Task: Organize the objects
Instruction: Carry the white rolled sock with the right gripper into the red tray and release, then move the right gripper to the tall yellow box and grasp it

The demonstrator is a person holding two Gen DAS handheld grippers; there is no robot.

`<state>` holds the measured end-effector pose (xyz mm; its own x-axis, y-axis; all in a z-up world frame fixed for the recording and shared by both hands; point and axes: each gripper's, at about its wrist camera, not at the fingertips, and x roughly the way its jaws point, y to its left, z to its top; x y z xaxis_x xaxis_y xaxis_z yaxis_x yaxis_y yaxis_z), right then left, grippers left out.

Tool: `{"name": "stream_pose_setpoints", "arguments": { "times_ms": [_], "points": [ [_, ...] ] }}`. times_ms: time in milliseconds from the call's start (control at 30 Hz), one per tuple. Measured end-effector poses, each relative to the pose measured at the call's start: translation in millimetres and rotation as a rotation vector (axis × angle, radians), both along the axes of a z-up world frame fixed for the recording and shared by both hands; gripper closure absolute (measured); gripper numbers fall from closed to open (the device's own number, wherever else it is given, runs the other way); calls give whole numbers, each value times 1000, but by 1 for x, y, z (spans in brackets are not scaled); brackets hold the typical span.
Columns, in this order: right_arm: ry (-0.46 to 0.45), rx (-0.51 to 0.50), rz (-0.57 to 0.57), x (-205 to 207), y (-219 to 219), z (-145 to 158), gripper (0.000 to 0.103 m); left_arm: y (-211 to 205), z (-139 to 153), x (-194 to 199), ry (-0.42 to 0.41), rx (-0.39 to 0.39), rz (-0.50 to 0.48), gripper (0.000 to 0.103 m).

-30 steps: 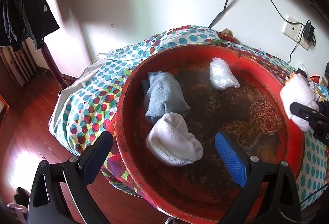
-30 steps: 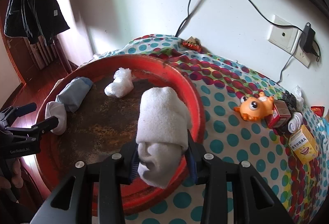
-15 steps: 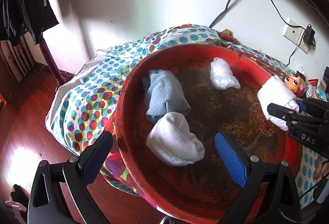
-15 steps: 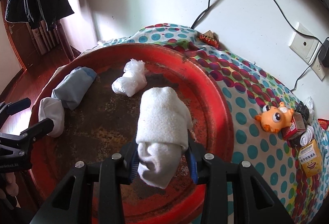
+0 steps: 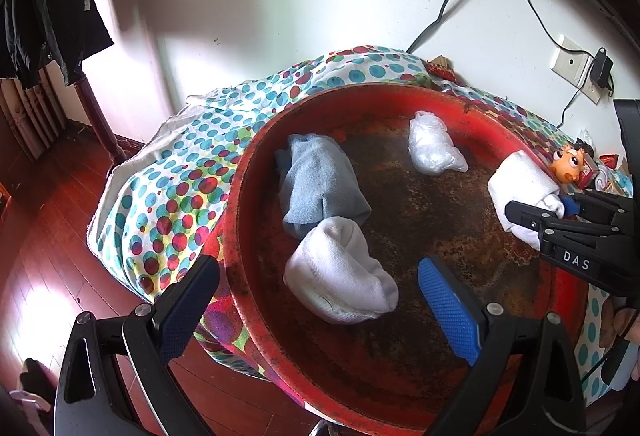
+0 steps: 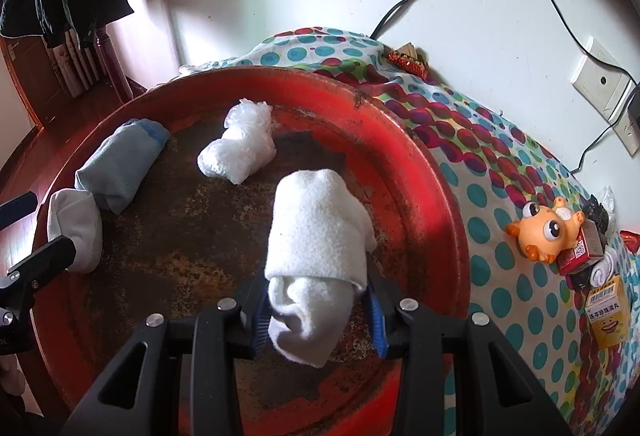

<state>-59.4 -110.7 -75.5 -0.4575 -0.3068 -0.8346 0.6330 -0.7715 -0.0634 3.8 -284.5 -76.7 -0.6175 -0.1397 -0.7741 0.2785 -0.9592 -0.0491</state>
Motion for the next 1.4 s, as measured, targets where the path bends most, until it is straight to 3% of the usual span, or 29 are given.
{"name": "stream_pose_setpoints", "arguments": {
  "times_ms": [167, 400, 833, 1100, 1400],
  "points": [
    [-6, -5, -20, -2, 2, -2, 61, 3, -1, -1, -8, -13, -10, 4],
    [-10, -18, -43, -3, 9, 1, 48, 5, -1, -1, -7, -19, -15, 4],
    [45, -103, -67, 10, 40, 37, 46, 14, -1, -2, -11, -66, -40, 4],
    [58, -87, -178, -3, 102, 34, 46, 18, -2, -2, -15, -82, -45, 3],
    [53, -86, -407, -42, 217, 21, 45, 26, -5, -3, -24, -114, -69, 2]
  ]
}}
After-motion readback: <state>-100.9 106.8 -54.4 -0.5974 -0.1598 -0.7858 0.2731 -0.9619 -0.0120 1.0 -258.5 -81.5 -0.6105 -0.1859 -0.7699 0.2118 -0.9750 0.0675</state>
